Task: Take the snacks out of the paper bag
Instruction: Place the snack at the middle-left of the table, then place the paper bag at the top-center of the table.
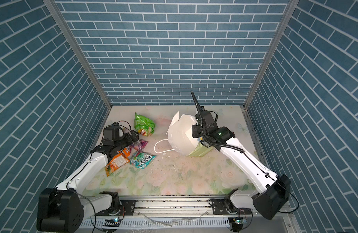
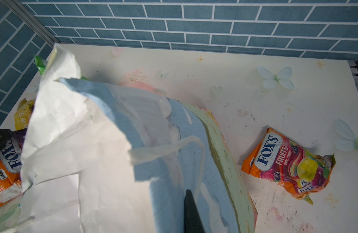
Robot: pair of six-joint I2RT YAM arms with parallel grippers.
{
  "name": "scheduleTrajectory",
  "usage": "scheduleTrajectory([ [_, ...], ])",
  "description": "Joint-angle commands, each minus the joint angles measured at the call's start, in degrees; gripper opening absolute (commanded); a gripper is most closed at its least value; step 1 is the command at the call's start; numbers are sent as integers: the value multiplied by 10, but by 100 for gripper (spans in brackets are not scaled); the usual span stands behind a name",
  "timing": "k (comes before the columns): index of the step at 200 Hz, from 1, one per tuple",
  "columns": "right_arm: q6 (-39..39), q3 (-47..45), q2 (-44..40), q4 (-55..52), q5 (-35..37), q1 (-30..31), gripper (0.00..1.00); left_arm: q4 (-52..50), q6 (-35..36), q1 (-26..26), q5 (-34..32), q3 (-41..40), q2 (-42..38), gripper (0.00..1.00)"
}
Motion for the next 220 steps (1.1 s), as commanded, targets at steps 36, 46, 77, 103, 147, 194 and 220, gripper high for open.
scheduleTrajectory([
  [36,47,92,49,-2,-81,-50,0,-15,15,-5,-22,-4,-116,100],
  [46,55,101,59,4,-97,-60,0,-23,17,-7,-16,-11,-132,100],
  [77,97,112,97,20,-160,-95,0,-17,15,-11,0,-70,-200,100],
  [103,139,109,124,41,-225,-125,0,-7,14,-13,9,-116,-252,100],
  [147,100,139,149,22,-215,-136,49,-5,26,-12,5,-142,-277,99],
  [194,27,93,59,79,-116,-136,98,36,68,-13,-71,-145,-246,100],
  [220,-25,12,-33,158,-21,-137,99,103,115,-12,-163,-175,-214,100],
])
